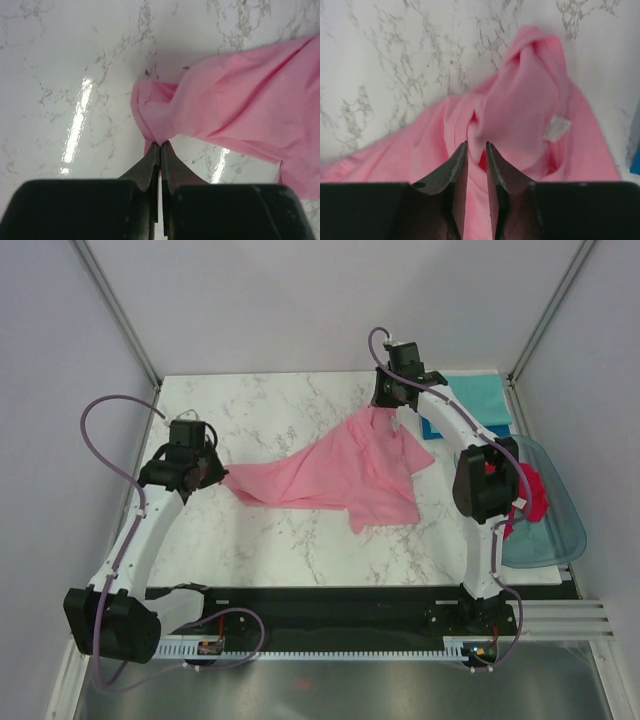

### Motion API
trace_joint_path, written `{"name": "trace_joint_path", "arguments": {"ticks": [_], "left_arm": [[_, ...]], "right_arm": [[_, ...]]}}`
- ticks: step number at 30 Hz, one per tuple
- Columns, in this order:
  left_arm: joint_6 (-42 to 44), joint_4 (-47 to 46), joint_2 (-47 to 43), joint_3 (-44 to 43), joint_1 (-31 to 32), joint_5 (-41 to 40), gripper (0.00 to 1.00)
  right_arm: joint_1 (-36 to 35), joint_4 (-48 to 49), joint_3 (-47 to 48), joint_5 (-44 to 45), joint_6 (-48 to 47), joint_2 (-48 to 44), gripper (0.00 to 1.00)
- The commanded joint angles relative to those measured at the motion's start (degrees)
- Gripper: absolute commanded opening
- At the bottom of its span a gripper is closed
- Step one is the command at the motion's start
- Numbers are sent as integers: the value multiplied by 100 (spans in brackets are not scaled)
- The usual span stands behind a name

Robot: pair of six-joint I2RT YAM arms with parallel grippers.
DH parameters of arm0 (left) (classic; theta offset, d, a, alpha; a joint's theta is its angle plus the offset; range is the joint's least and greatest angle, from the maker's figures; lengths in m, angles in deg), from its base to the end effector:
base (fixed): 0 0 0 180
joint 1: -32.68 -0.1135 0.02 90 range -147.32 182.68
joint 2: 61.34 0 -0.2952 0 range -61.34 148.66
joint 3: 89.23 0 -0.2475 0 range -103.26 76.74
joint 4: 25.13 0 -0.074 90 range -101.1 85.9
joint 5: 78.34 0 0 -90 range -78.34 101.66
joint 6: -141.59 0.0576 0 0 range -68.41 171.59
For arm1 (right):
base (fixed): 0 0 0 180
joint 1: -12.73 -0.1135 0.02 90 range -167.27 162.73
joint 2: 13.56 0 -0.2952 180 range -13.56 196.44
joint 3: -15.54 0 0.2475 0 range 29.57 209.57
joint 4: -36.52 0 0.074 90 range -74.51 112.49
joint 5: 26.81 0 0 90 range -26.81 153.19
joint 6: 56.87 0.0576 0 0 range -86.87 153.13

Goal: Fold and stack the t-shirts
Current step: Flatten the tshirt out

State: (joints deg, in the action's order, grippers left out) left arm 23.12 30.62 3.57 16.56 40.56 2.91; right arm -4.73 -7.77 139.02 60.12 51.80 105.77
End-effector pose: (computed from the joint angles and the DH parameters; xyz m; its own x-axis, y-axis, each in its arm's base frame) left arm 0.2283 -0.0228 0.3259 -0.6462 -0.3862 -0.6582 -0.3144 0.9206 -0.2315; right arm 0.4875 0.1566 0.3040 -0.6910 0.1178 -0.7132 -0.1240 0.9527 0.2774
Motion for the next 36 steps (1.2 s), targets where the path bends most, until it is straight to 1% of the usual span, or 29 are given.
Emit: {"name": "trace_joint_path", "arguments": {"ticks": [1, 3, 4, 5, 6, 7, 8, 9, 10, 11, 13, 14, 15, 18, 20, 22, 30, 32, 34, 36], "left_arm": [[-97, -409, -21, 164, -146, 507, 2], [-80, -523, -57, 348, -295, 523, 2], [-80, -689, -66, 419, -383, 637, 2], [-115, -769, -40, 481, -584, 803, 2], [-150, -822, -4, 560, -699, 1258, 2], [-168, -901, 39, 569, -770, 1462, 2], [-185, -919, 144, 569, -979, 1647, 2], [-203, -928, 189, 534, -1016, 1910, 2], [-194, -937, 224, 517, -1034, 1991, 2], [-212, -954, 216, 508, -1043, 2035, 2], [-247, -1025, 181, 534, -1043, 2176, 2], [-256, -1060, 172, 543, -1034, 2211, 2], [-273, -1086, 154, 569, -1034, 2281, 2], [-282, -1139, 145, 622, -1034, 2518, 2], [-291, -1157, 163, 639, -1043, 2641, 2], [-273, -1165, 163, 683, -1034, 2756, 2], [-247, -1157, 58, 806, -1034, 2695, 2], [-264, -1148, 5, 824, -1034, 2651, 2], [-291, -1139, -30, 833, -1034, 2651, 2], [-300, -1139, -57, 842, -1034, 2642, 2]], "right_arm": [[-144, -478, 858, 121, -13, 274, 30], [-144, -656, 824, 341, 109, 188, 41], [-144, -822, 754, 725, 162, 100, 43], [-153, -928, 571, 886, 284, -127, 44], [-153, -1016, 421, 992, 338, -277, 45], [-153, -1139, 237, 1132, 382, -444, 45], [-153, -1175, -279, 1185, 452, -846, 45], [-153, -1184, -580, 1221, 618, -1076, 46], [-153, -1166, -887, 1221, 672, -1513, 46], [-153, -1158, -1491, 1195, 725, -1718, 47], [-145, -1140, -2074, 1247, 822, -2244, 49], [-153, -1096, -2607, 1387, 848, -2395, 50], [-144, -1009, -2848, 1432, 857, -2632, 51], [-118, -833, -3613, 1362, 743, -2809, 52], [-109, -596, -4121, 1248, 480, -2862, 52], [-83, -560, -4387, 1169, 444, -2880, 52], [-74, -147, -5705, 1028, 1059, -3354, 51], [-74, 90, -6038, 1010, 1129, -3460, 51], [-74, 327, -6180, 958, 1129, -3495, 51], [-74, 477, -6278, 949, 1077, -3521, 47]]}}
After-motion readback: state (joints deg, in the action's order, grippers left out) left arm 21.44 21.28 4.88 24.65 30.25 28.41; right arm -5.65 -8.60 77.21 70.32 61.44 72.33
